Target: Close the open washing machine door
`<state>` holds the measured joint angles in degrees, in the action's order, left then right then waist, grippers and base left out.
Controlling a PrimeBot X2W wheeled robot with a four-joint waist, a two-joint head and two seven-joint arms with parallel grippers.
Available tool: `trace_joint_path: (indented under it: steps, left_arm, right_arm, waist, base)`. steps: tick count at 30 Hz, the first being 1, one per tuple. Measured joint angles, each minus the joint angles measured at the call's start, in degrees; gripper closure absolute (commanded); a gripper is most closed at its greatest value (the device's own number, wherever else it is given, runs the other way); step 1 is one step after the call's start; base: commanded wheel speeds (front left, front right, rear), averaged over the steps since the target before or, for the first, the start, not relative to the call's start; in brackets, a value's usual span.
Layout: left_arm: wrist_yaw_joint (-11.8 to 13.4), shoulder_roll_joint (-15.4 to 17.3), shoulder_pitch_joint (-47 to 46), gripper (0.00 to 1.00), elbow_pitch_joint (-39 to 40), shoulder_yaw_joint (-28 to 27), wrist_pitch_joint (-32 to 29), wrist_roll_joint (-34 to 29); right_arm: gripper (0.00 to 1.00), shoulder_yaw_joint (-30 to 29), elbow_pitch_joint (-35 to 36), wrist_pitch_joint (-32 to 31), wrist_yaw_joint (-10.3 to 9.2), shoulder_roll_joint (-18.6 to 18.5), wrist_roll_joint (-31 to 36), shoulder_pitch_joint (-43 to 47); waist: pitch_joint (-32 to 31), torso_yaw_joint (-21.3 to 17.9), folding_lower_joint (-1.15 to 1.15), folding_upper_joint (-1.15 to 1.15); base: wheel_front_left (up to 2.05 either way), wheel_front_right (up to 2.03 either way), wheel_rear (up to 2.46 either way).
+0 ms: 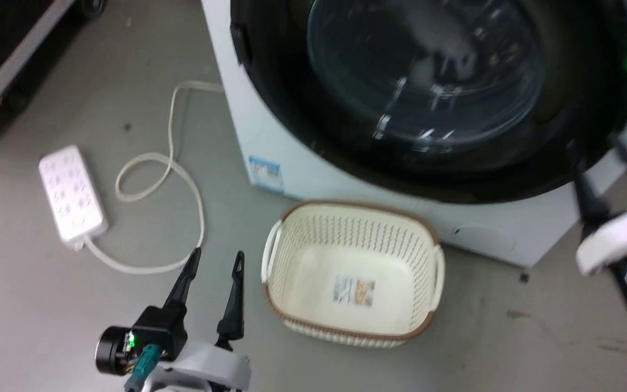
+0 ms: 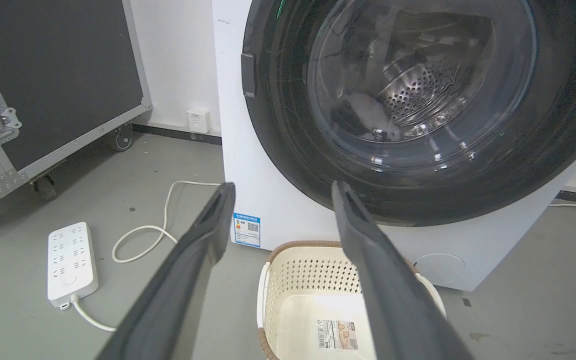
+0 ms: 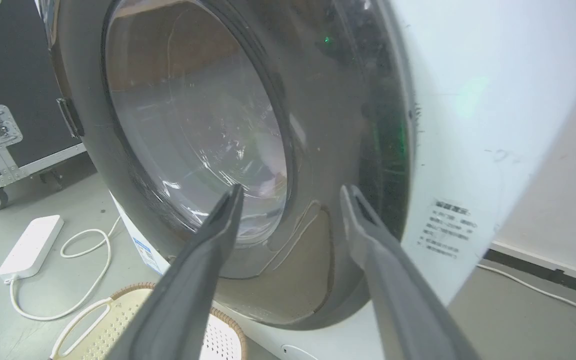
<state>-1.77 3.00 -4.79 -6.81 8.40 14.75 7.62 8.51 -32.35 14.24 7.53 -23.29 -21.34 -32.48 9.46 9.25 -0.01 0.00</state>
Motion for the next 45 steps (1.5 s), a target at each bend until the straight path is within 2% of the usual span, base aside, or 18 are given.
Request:
trace_joint_path:
  steps: [3, 10, 14, 19, 27, 28, 45]
  left_arm:
    - [-0.42, 0.04, 1.09, 0.0, -0.34, -0.94, 0.0, -0.02]
    - [-0.58, 0.04, 3.47, 0.0, -1.59, -2.64, 0.0, 0.08]
    - [-0.62, 0.01, 3.9, 0.0, -2.45, -2.93, 0.0, 0.13]
    - [-0.69, -0.04, 4.21, 0.0, -3.8, -3.01, 0.0, 0.74]
    - [-0.94, -0.07, 4.94, 0.0, -3.8, -3.02, 0.0, 1.11]
    - [-0.93, -0.08, 4.94, 1.0, -3.81, -3.01, -0.09, 1.12]
    - [-0.85, -0.12, 4.93, 1.0, -2.93, -3.48, -1.53, 0.55]
  right_arm:
    - [0.0, -2.7, 6.3, 0.3, 0.01, 2.55, 1.85, 6.64]
    - [0.0, -11.51, 23.7, 0.49, 0.0, 12.58, 9.21, 24.32]
    - [0.0, -12.7, 30.63, 0.51, 0.0, 17.22, 13.92, 31.98]
    - [0.0, -13.54, 32.83, 0.51, 0.0, 19.63, 14.55, 36.2]
    - [0.0, -13.33, 32.89, 0.51, 0.0, 20.04, 14.39, 37.06]
    - [1.0, -13.29, 32.86, 0.49, 0.0, 20.04, 14.38, 37.01]
    - [1.0, -12.96, 32.83, -0.99, 0.0, 20.03, 14.77, 36.91]
  waist:
    - [-3.0, -1.45, 0.0, 0.0]
    - [-7.9, -5.95, -0.01, 0.0]
    - [-9.36, -8.23, 0.0, 0.0]
    - [-10.15, -9.62, 0.0, 0.0]
    - [-9.99, -9.81, 0.01, 0.0]
    - [-9.98, -9.8, 0.02, 0.0]
    - [-9.92, -9.75, 0.02, 0.0]
  base:
    - [0.0, 0.0, 0.0]
    - [0.0, 0.0, 0.0]
    - [0.0, 0.0, 0.0]
    - [0.0, 0.0, 0.0]
    - [0.0, 0.0, 0.0]
    - [0.0, 0.0, 0.0]
    - [0.0, 0.0, 0.0]
